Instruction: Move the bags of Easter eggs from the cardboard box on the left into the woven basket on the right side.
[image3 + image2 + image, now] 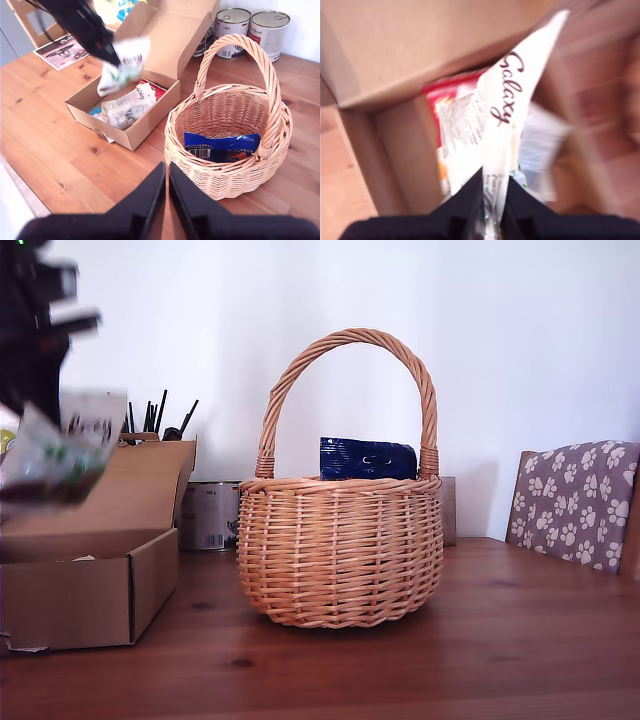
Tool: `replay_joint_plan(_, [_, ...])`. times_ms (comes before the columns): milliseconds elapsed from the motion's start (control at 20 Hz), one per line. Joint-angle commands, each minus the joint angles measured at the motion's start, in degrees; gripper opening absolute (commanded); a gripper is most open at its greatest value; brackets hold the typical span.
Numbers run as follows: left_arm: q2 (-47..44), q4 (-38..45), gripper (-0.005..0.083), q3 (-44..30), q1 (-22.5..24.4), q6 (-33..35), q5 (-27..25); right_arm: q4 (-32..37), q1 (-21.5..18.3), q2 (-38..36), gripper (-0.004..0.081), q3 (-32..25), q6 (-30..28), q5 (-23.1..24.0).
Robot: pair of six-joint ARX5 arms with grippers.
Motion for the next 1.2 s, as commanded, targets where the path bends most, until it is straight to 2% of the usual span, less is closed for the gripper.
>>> replay_joint_plan(0, [-1.92,0.15,-0.0024,0.22,-0.07,0.09,5.57,0.31,0.24,-0.33,-0.0013,-0.02,0.02,0.04])
replay_joint_plan(150, [-3.69,0.48,-0.0024,0.22,-1.38,-1.11,18.23,0.31,0.24,-0.33,-0.0013,-0.02,0.02,0.13])
replay_joint_plan(250, [-3.61,1.16,-0.0024,0.22,-4.22,-2.25,24.04,0.31,0.24,-0.33,-0.0013,-0.02,0.02,1.18])
replay_joint_plan(450, [-2.64,11.28,-0.0024,0.22,-11.91,-6.67,25.24,0.28,0.24,-0.33,-0.0013,-0.02,0.02,1.60])
replay_joint_plan(650, [1.01,22.12,-0.0024,0.22,-19.41,-9.09,23.85,0.24,0.24,-0.35,-0.0013,-0.02,0.02,1.62])
replay_joint_plan(850, [6.75,32.44,-0.0024,0.22,-24.96,-6.69,16.06,0.20,0.24,-0.44,-0.0013,-0.02,0.02,1.77])
replay_joint_plan(1050, [10.93,34.88,-0.0023,0.22,-28.11,1.05,7.34,-0.07,0.24,-0.50,-0.0013,-0.02,0.02,1.79])
replay_joint_plan(1150, [12.61,34.82,-0.0023,0.22,-28.79,1.97,4.94,-0.07,0.24,-0.50,-0.0013,-0.02,0.02,1.79])
